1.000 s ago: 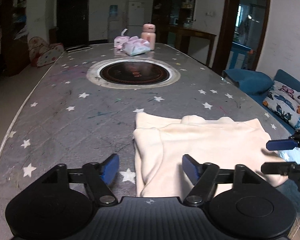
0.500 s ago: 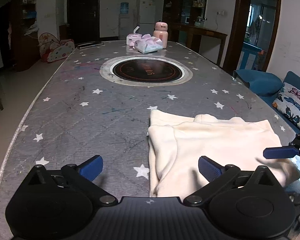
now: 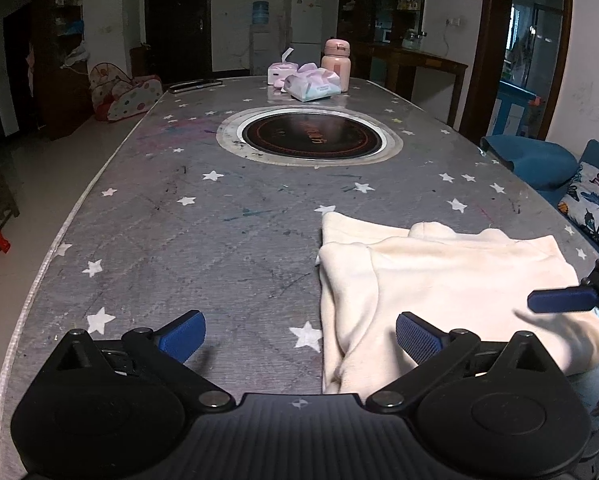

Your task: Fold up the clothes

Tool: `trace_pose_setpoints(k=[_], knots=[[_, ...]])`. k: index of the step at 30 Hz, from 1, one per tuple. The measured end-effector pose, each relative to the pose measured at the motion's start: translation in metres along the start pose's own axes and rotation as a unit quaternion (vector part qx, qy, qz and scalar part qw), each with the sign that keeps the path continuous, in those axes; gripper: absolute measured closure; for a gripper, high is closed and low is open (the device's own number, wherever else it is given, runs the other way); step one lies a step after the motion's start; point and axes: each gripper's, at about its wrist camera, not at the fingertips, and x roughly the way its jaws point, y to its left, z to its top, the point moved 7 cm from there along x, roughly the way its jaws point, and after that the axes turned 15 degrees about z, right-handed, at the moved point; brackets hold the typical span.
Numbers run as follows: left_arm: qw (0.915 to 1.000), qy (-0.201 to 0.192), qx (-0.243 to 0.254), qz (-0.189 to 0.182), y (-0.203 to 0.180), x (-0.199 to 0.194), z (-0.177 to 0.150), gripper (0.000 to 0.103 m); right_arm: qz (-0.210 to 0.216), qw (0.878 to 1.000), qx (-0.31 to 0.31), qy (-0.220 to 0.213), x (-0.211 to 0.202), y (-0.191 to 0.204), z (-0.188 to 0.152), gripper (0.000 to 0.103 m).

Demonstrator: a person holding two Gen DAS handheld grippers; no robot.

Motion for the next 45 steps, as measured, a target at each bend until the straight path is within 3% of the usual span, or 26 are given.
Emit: trace_pose_setpoints(k=[10, 17, 22, 24, 26, 37, 41, 45], knots=[[1.0000, 0.007, -0.003, 0.000, 0.002, 0.003, -0.002, 0.000, 0.007, 1.000, -0.023, 0.011, 0.011, 0.009, 0.003, 0.001], [0.9999, 0.010, -0.013, 0.005, 0.006, 0.005, -0.002, 0.000, 0.019, 0.999, -0.031, 0.030, 0.017, 0.016, 0.004, 0.013], [0.9998, 0.009, -0.015, 0.006, 0.010, 0.004, -0.001, 0.000, 0.020, 0.998, -0.042, 0.037, 0.022, 0.020, 0.006, 0.026], [0.9998, 0.008, -0.016, 0.007, 0.011, 0.004, -0.001, 0.000, 0.020, 0.998, -0.046, 0.038, 0.022, 0.020, 0.007, 0.037], [0.9998, 0.008, -0.019, 0.008, 0.013, 0.004, -0.001, 0.000, 0.022, 0.998, -0.050, 0.041, 0.023, 0.022, 0.008, 0.038], [0.9997, 0.009, -0.022, 0.002, 0.014, 0.002, 0.000, 0.000, 0.027, 0.996, -0.067, 0.045, 0.029, 0.028, 0.011, 0.036], [0.9998, 0.006, -0.021, 0.000, 0.014, 0.001, 0.001, 0.000, 0.026, 0.997, -0.062, 0.037, 0.028, 0.026, 0.012, 0.019], [0.9998, 0.007, -0.020, -0.002, 0.013, 0.001, 0.000, 0.000, 0.026, 0.998, -0.054, 0.031, 0.027, 0.024, 0.012, 0.013]])
